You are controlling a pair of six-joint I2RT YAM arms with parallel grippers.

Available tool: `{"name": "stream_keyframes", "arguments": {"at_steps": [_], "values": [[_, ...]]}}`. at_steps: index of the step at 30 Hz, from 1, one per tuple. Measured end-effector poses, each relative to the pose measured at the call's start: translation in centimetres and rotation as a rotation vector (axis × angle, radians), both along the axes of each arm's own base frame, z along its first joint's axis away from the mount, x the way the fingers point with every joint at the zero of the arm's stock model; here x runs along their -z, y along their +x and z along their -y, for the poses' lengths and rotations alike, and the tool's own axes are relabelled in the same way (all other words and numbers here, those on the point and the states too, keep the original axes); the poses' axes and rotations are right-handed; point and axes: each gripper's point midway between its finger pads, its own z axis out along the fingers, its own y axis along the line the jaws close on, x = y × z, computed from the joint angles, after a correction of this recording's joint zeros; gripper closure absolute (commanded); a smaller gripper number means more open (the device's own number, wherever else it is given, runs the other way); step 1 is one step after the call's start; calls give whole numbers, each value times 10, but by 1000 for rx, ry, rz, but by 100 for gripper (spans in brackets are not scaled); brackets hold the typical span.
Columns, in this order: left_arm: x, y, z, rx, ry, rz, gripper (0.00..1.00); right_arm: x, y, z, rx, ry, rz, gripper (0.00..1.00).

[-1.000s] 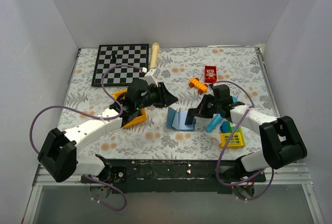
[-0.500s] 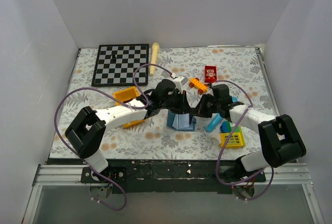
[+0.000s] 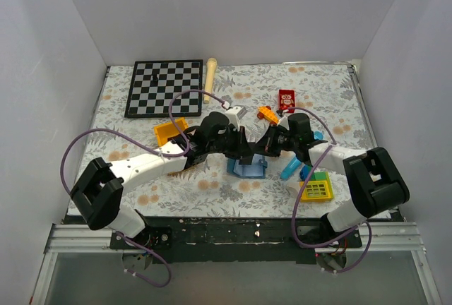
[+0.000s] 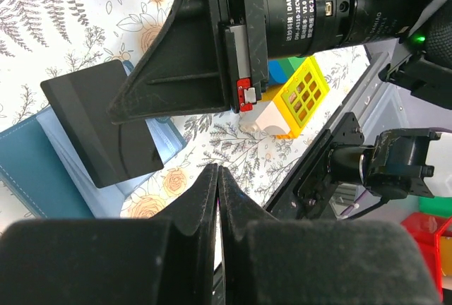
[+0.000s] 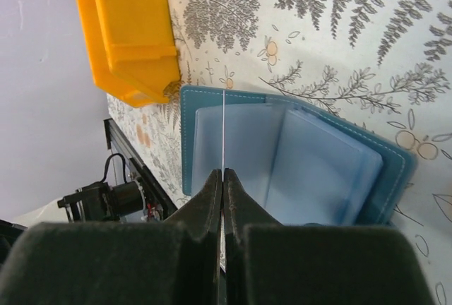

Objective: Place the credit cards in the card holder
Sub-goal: Insert the credit card into the card holder.

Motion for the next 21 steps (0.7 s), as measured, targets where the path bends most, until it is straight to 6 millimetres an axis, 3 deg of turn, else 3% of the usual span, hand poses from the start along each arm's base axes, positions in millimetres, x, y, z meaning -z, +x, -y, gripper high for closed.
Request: {"name": "stream_keyframes", "arguments": {"at_steps": [12,21], "values": [[15,-1,-6,-16,32,-16,100,1,2,-5,-7,29,-11,99],[57,-5,-10,-20,107,-75,100,17,-1,-1,-2,-8,-51,99]]}}
